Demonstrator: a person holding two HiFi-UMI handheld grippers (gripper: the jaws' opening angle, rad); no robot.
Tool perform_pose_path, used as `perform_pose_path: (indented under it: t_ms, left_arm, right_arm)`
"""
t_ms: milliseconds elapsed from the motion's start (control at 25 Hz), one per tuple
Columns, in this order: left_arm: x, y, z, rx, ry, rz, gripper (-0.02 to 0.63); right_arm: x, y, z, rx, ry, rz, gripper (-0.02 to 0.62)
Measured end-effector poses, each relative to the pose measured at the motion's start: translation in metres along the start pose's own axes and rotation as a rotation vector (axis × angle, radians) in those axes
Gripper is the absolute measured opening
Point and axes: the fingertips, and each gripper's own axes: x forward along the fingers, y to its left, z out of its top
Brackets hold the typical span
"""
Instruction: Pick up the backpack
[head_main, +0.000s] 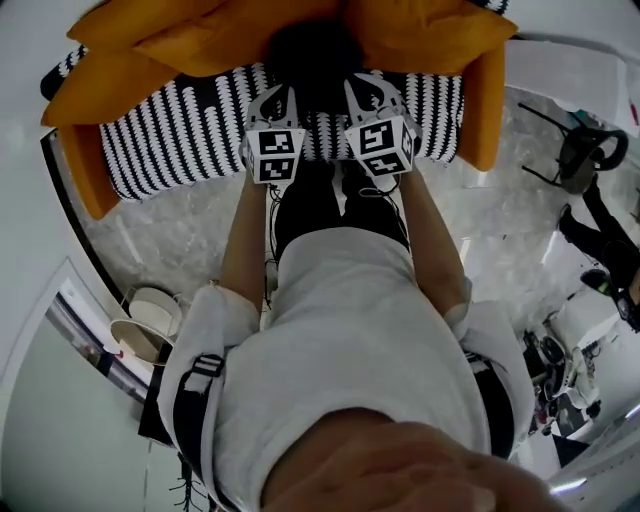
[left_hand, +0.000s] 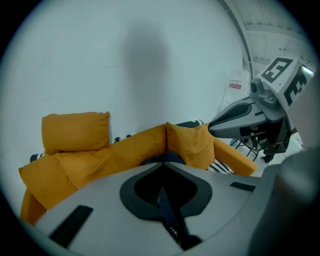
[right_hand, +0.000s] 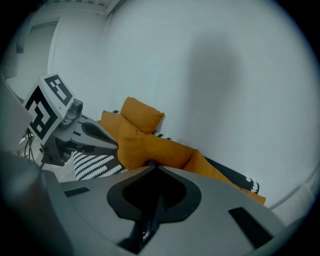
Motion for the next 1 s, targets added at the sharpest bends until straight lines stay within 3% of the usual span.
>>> perform_pose_path:
  t_ms: [520,760,1000]
  left_arm:
    - [0.094,0.036,-0.002,0.24,0.127,-0.07,0.012]
    - [0.129,0.042,-0.003,0.281,0.174,-0.117,0.012]
    - [0.142,0.065,-0.016,0.276,0.209,-0.101,0.012]
  right_arm:
    - [0.086,-0.027,-0.012,0.031,0.11,-0.028,0.041]
    - [0.121,-0.039,-0.018,0.046,0.146,-0.023,0.041]
    - [0.146,-0.036,-0.02,0.034,0.176,-0.004,0.041]
